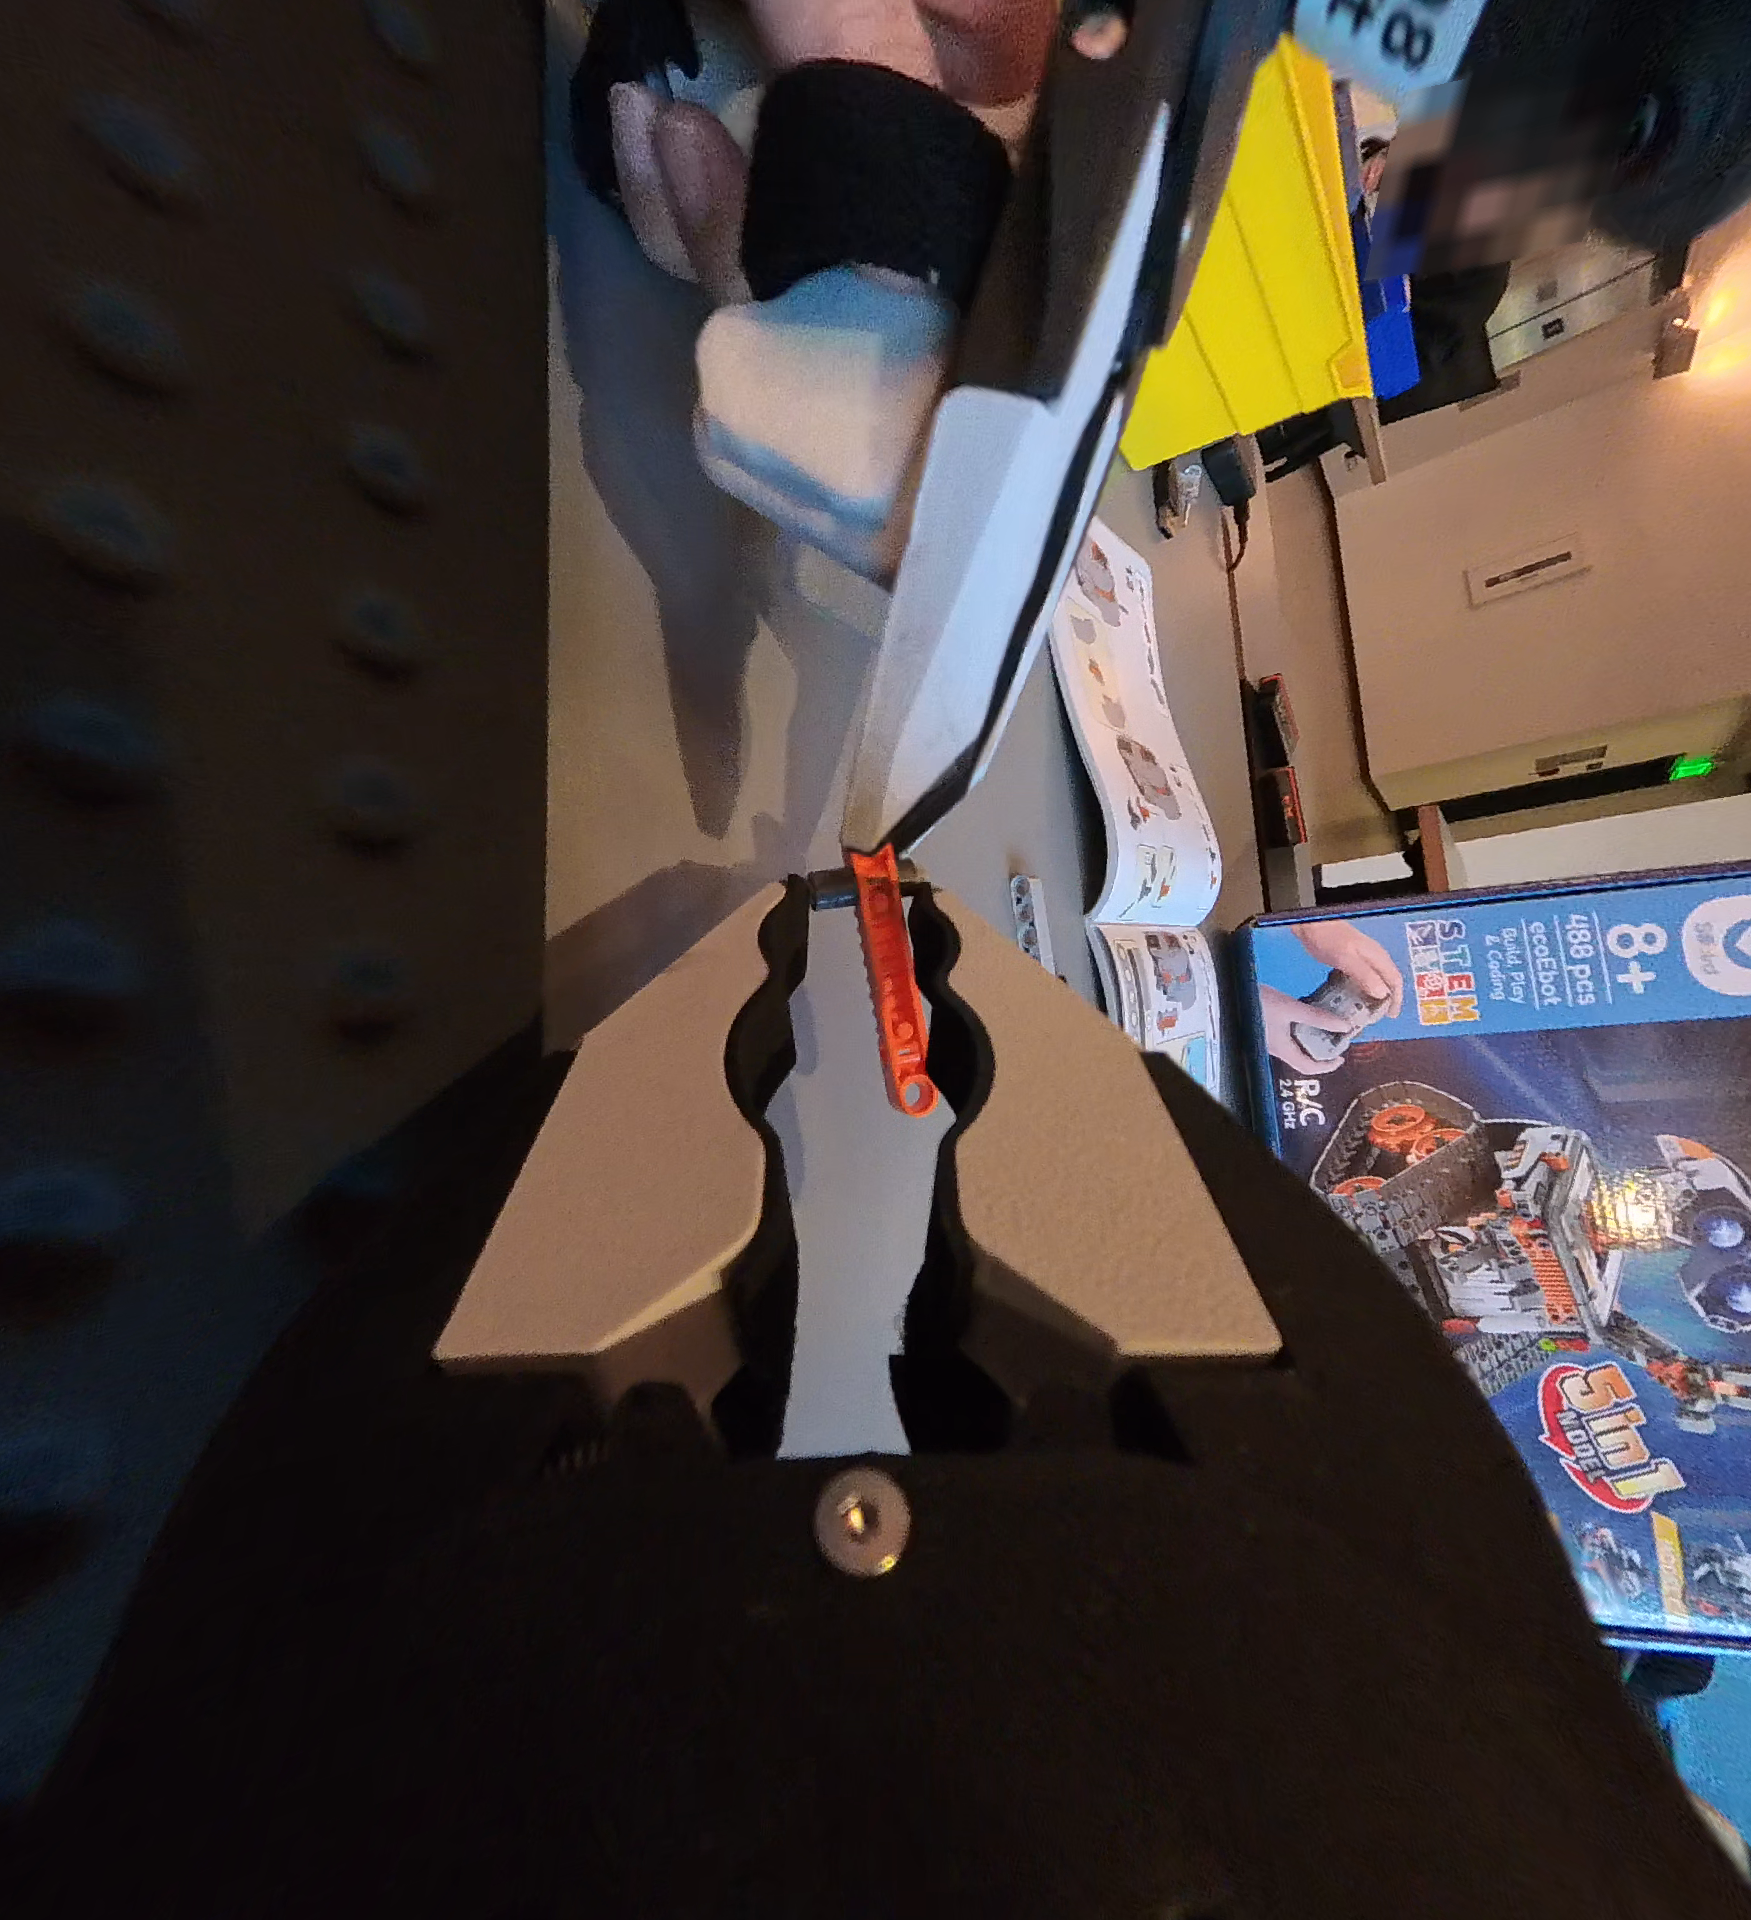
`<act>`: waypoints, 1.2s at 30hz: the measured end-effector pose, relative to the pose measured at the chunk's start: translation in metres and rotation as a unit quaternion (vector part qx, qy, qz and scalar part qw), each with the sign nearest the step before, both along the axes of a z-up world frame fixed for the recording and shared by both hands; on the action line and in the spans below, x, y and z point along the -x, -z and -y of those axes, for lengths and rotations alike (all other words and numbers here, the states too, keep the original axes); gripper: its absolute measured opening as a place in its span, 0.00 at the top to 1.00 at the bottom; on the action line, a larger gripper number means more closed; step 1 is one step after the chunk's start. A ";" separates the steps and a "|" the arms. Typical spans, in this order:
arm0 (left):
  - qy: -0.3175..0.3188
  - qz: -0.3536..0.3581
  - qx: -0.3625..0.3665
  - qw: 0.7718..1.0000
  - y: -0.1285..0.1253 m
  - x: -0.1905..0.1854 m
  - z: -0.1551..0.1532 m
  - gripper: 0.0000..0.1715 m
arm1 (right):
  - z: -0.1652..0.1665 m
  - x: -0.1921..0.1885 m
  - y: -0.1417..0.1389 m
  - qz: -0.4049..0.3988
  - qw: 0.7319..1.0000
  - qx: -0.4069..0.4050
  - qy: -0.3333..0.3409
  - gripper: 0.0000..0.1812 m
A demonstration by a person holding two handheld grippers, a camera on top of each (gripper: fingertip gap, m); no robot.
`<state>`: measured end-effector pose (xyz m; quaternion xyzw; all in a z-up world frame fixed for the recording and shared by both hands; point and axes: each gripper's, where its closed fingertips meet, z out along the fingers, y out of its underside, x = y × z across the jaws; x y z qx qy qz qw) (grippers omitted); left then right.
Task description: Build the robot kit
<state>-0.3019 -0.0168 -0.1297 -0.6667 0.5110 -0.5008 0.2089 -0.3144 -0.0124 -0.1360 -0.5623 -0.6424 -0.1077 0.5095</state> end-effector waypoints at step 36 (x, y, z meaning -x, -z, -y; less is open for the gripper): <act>-0.014 -0.051 0.084 0.995 0.017 -0.005 -0.007 0.97 | -0.011 -0.002 0.010 0.018 0.997 0.043 0.060 0.90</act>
